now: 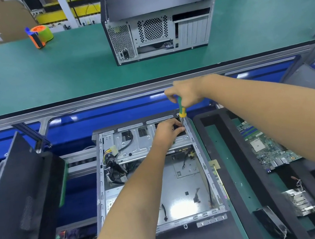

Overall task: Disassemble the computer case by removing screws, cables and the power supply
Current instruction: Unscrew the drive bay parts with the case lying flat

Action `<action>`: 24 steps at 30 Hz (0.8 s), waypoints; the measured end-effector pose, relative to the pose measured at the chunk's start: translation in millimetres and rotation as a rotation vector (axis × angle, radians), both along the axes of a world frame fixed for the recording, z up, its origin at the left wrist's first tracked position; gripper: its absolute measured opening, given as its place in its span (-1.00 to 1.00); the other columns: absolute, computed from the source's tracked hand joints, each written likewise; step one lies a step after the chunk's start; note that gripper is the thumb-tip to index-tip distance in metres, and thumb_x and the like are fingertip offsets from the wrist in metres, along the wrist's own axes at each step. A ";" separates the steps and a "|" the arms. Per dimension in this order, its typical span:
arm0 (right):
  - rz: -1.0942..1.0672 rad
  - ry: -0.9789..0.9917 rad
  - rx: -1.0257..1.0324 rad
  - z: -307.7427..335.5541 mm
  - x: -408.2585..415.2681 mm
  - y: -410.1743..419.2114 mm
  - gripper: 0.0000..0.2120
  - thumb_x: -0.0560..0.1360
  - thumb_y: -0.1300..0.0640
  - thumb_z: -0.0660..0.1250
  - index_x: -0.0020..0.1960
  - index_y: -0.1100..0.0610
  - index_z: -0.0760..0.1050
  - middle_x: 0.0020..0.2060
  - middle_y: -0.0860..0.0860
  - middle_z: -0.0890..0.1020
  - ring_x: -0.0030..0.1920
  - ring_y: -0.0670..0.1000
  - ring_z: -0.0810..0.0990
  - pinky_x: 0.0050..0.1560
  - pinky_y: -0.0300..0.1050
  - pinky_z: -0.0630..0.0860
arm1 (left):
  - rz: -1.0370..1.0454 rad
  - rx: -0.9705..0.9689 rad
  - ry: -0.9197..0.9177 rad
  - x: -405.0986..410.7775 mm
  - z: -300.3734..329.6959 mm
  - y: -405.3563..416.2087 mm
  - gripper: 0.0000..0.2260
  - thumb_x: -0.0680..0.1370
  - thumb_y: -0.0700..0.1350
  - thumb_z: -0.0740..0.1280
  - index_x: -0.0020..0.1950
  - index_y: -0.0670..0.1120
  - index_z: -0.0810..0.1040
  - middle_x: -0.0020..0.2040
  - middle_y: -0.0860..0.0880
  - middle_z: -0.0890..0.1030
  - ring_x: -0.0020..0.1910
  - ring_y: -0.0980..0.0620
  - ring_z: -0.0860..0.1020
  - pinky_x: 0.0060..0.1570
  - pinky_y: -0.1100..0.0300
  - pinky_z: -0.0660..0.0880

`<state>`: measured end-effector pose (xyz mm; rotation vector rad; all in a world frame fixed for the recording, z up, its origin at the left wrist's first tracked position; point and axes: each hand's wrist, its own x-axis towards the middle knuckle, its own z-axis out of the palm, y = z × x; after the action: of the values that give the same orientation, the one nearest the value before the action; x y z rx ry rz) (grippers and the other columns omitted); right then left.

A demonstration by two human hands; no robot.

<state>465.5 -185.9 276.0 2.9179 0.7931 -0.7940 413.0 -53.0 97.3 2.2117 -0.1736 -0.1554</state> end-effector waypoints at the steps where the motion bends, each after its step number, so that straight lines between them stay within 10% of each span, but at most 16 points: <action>1: -0.002 0.013 0.031 -1.2 -1.4 -0.9 -0.74 0.49 0.28 0.32 0.14 0.10 0.41 -0.04 0.15 0.48 -0.25 0.11 0.41 -0.30 -0.05 0.33 | 0.006 -0.006 0.003 0.3 0.0 0.5 -0.82 0.55 -0.10 0.50 0.08 -0.17 0.68 -0.11 -0.03 0.66 -0.17 -0.04 0.54 -0.05 0.03 0.54; 5: 0.064 -0.254 -0.229 -4.7 -3.7 0.0 -0.79 0.65 -0.11 0.10 0.07 0.04 0.29 -0.19 0.04 0.43 -0.22 0.10 0.43 -0.28 -0.03 0.30 | 0.009 0.013 -0.009 1.8 -2.7 -0.3 -0.82 0.55 -0.09 0.51 0.07 -0.16 0.68 -0.29 0.14 0.53 -0.33 0.14 0.42 -0.20 0.16 0.37; 13: 0.009 -0.051 -0.031 -4.0 0.3 -3.5 -0.66 0.45 0.21 0.33 0.18 -0.04 0.40 -0.04 0.08 0.51 -0.23 0.09 0.46 -0.33 -0.08 0.29 | 0.021 -0.020 0.017 0.7 -4.0 0.5 -0.84 0.55 -0.09 0.51 0.06 -0.14 0.68 -0.31 0.15 0.51 -0.38 0.13 0.42 -0.24 0.13 0.43; 18: 0.044 -0.249 -0.160 -7.4 -2.7 -3.6 -0.77 0.61 -0.14 0.15 0.07 0.01 0.38 -0.23 -0.02 0.49 -0.28 -0.02 0.41 -0.33 -0.07 0.24 | 0.027 -0.036 0.040 0.1 -2.7 -0.6 -0.85 0.56 -0.09 0.50 0.06 -0.13 0.67 -0.27 0.06 0.57 -0.37 0.07 0.44 -0.25 0.10 0.44; 24: 0.040 -0.191 -0.079 -7.2 0.3 -2.0 -0.79 0.50 0.11 0.29 0.11 -0.05 0.37 -0.08 0.00 0.50 -0.23 0.05 0.45 -0.31 -0.08 0.27 | 0.014 -0.012 0.017 1.6 -3.1 -0.4 -0.85 0.56 -0.08 0.50 0.05 -0.13 0.67 -0.30 0.11 0.52 -0.37 0.08 0.42 -0.21 0.01 0.52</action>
<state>465.8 -187.9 268.8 2.8429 0.7818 -0.5213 414.6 -53.4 94.2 2.1986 -0.1489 -0.1650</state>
